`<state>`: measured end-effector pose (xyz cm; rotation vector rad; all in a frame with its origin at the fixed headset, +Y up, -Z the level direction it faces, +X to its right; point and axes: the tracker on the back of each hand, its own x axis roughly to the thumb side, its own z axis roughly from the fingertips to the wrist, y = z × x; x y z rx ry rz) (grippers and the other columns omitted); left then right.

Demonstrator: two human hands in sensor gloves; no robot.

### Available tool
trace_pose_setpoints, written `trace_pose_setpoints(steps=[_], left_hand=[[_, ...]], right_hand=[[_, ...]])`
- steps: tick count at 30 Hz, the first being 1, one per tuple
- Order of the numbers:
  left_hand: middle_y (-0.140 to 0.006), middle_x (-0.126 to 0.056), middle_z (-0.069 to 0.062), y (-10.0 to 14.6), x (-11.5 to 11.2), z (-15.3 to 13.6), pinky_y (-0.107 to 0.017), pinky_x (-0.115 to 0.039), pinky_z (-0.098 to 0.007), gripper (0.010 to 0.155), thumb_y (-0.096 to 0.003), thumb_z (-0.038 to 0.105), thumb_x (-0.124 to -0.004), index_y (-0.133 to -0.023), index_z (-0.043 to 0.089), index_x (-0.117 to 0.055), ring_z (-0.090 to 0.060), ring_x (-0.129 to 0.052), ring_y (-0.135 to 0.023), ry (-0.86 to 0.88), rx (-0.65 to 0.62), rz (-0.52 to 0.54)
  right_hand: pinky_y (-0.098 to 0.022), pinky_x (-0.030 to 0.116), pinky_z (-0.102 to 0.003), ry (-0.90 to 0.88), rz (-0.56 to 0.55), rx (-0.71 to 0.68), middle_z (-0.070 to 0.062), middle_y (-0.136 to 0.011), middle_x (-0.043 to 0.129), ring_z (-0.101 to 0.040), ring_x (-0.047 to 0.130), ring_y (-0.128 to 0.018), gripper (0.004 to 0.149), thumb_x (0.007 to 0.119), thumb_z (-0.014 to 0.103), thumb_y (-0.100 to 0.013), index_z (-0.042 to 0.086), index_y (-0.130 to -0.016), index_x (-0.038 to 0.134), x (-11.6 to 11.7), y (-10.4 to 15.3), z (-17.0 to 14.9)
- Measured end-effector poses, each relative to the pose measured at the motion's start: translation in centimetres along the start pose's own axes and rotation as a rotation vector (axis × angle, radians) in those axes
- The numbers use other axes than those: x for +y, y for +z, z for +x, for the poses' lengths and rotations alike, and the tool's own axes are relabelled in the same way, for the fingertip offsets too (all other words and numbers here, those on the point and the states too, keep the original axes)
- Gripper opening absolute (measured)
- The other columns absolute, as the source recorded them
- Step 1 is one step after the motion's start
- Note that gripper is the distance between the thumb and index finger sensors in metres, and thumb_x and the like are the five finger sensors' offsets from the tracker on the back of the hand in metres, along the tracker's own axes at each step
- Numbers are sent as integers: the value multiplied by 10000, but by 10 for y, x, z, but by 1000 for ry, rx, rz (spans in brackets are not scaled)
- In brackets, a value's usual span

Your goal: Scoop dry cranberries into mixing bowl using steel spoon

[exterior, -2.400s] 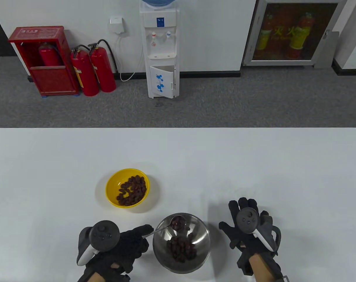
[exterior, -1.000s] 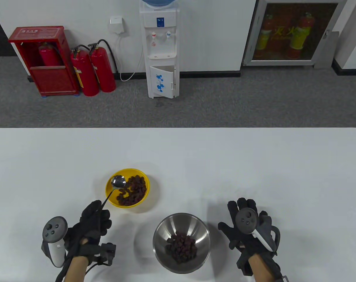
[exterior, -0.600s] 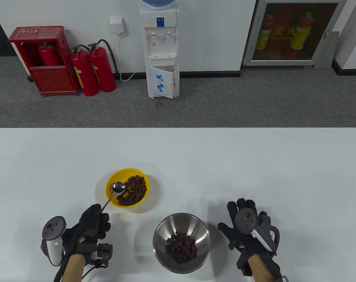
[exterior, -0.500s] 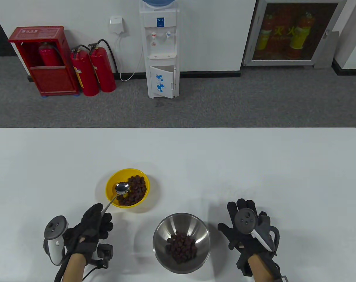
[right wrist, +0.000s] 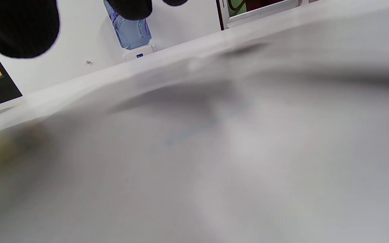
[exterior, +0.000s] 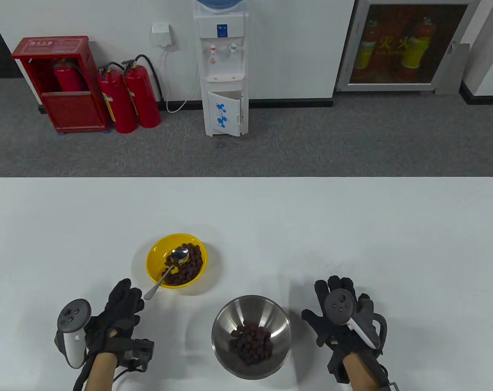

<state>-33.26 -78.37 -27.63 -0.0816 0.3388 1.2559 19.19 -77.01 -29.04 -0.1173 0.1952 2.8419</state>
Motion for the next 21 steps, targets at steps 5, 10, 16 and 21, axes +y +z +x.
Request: trace_pose_setpoints(steps=[5, 10, 16, 21], left_hand=[[-1151, -516, -68, 6, -2, 14, -698, -560, -625, 682, -479, 566, -638, -1068, 340, -380, -370, -646, -1000, -208, -103, 55], [-1180, -422, -41, 16, -11, 34, -728, -455, -660, 700, -468, 596, -638, -1067, 365, -361, -362, -525, -1065, -412, -227, 83], [-1196, -348, -27, 30, -25, 53, -743, -368, -684, 720, -456, 633, -632, -1067, 393, -338, -353, -443, -1098, -695, -355, 150], [-1212, -287, -4, 41, -44, 62, -749, -302, -696, 737, -445, 660, -629, -1069, 424, -314, -339, -365, -1130, -918, -419, 171]], right_hand=[[-716, 159, -673, -1, -6, -8, 58, -1139, 150, -248, 101, -1092, 830, 702, 713, -396, 374, -1065, 347, 0, 0, 1], [-716, 158, -673, -5, -19, -20, 57, -1139, 149, -247, 98, -1091, 831, 701, 713, -396, 374, -1066, 345, -1, 0, 2], [-714, 159, -673, 2, -37, -43, 58, -1138, 148, -246, 97, -1091, 830, 700, 715, -395, 376, -1064, 343, -2, 2, 7], [-714, 152, -674, 19, -60, -61, 61, -1137, 144, -243, 96, -1091, 832, 702, 713, -393, 380, -1063, 338, -4, 5, 12]])
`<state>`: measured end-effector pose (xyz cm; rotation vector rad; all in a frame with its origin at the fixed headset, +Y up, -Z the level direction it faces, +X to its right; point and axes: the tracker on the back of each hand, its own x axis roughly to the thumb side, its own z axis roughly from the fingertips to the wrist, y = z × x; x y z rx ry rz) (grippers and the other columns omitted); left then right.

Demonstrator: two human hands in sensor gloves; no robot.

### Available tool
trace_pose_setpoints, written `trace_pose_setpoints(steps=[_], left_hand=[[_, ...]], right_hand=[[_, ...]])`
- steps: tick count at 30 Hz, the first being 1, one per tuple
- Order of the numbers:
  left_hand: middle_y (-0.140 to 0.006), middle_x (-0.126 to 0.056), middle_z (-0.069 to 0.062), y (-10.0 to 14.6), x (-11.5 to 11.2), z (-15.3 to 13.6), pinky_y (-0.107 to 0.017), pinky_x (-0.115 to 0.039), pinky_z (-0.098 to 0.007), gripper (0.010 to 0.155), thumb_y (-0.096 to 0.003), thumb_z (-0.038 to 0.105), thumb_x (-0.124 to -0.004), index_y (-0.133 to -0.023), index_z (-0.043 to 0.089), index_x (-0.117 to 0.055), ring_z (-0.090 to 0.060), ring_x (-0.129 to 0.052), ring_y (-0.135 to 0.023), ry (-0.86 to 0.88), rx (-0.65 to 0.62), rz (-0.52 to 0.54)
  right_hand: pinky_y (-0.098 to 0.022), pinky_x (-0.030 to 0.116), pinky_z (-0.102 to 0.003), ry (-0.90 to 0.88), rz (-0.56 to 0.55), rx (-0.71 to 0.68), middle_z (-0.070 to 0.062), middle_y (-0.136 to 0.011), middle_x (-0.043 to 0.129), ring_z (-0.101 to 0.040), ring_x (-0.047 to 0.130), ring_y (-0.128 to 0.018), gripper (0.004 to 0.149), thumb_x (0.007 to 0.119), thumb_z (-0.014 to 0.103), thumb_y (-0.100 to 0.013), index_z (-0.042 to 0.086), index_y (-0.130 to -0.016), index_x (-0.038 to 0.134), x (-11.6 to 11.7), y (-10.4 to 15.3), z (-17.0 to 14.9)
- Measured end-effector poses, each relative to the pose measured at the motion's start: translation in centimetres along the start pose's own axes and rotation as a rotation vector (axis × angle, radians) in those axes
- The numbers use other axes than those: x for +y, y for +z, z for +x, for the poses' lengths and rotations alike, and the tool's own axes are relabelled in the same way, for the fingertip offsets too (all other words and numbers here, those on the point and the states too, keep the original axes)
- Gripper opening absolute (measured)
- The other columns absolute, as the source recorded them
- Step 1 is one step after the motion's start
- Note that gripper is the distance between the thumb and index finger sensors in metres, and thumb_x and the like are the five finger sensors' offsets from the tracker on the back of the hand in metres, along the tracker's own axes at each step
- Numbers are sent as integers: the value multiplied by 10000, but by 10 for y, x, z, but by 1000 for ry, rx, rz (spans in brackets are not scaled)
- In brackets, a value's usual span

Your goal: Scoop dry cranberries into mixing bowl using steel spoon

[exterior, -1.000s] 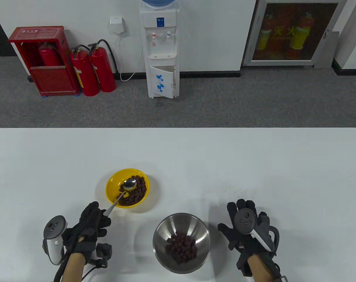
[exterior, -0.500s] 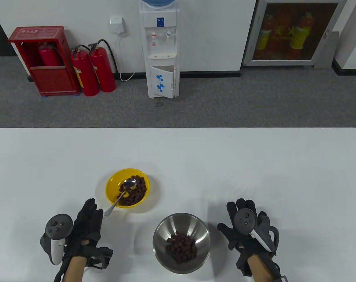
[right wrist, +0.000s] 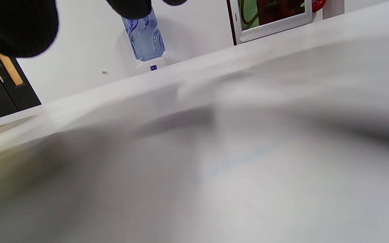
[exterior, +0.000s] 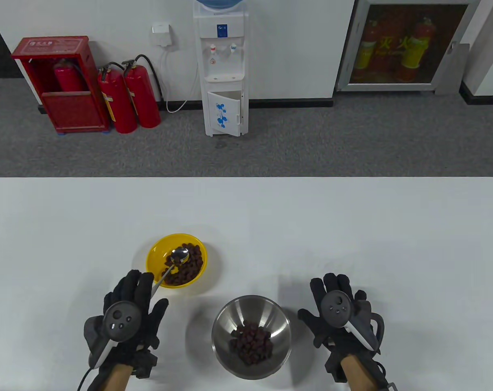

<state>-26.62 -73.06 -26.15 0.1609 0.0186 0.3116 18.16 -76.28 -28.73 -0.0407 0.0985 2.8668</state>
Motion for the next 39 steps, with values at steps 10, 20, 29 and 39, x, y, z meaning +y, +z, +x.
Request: trace_pose_setpoints(steps=[10, 20, 29, 39], left_hand=[[-1238, -192, 67, 5, -16, 35, -747, -213, -714, 764, -418, 730, -617, -1063, 513, -271, -326, -234, -1177, -284, -14, -50], [-1227, -50, 90, 4, -26, 31, -715, -110, -738, 803, -402, 768, -605, -1051, 546, -189, -337, -87, -1176, -340, 29, -143], [-1222, -32, 94, 4, -25, 26, -701, -87, -744, 809, -399, 771, -604, -1045, 552, -168, -335, -63, -1172, -334, 47, -146], [-1223, -32, 98, 4, -25, 26, -695, -84, -749, 803, -400, 771, -598, -1045, 553, -172, -364, -58, -1169, -313, 46, -169]], right_hand=[[-725, 126, -667, 159, -96, -40, 110, -1130, 109, -224, 65, -1092, 836, 701, 724, -375, 442, -1044, 286, -4, 8, 14], [-690, -4, -660, 378, -190, -66, 162, -1054, -120, -208, -140, -1030, 890, 662, 794, -343, 548, -971, 81, -9, 19, 34], [-679, -13, -665, 368, -177, -72, 155, -1046, -138, -205, -155, -1021, 906, 653, 810, -336, 542, -968, 60, -8, 19, 34], [-701, 71, -672, 289, -192, -119, 117, -1091, -40, -221, -35, -1062, 878, 671, 759, -359, 513, -995, 118, -10, 20, 36]])
